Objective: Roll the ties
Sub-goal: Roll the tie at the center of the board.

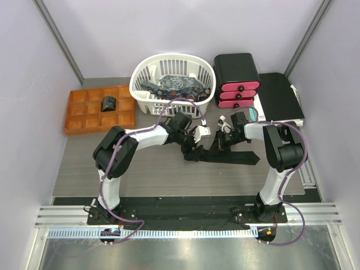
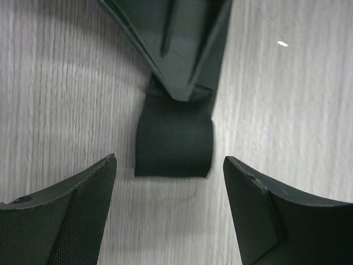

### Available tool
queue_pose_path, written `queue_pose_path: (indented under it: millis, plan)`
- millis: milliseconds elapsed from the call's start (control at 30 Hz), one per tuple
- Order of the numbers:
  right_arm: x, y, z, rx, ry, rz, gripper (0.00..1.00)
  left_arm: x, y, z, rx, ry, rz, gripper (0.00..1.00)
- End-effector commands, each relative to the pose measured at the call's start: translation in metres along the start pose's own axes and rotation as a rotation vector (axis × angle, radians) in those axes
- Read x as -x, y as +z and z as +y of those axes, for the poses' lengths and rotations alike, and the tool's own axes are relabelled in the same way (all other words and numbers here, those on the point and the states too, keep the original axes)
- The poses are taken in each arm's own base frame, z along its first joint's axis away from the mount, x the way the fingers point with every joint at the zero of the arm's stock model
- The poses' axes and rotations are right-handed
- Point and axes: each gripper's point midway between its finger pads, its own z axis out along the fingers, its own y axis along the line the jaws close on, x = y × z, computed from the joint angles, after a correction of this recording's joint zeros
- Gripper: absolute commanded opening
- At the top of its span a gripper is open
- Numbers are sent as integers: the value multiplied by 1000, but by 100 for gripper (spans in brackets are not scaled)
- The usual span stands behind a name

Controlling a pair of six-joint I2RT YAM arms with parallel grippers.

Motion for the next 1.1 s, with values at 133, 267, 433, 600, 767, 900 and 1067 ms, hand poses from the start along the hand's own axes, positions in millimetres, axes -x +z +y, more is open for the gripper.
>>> queue_pose_path:
  millis: [133,267,433,600,767,900,1067]
  plan:
    - [-8,15,-49,-232,-73,-23,1,15,19,6,-21,14,-37,65]
    - [-10,24,-44,-224,-73,-12,1,21,15,0,-23,27,-43,50]
    - [-9,37,-34,-200,-61,-13,1,46,3,-8,-15,84,-93,45]
    - [-5,48,-20,-155,-37,-20,1,47,10,-19,-16,151,-69,40]
    - [-4,47,-5,-87,-23,-28,1,13,29,-20,-3,200,61,36]
    - [-7,37,6,-19,22,-9,7,-24,36,-18,12,222,216,31]
    - [-1,8,14,45,52,-9,34,-63,31,-19,19,184,388,28]
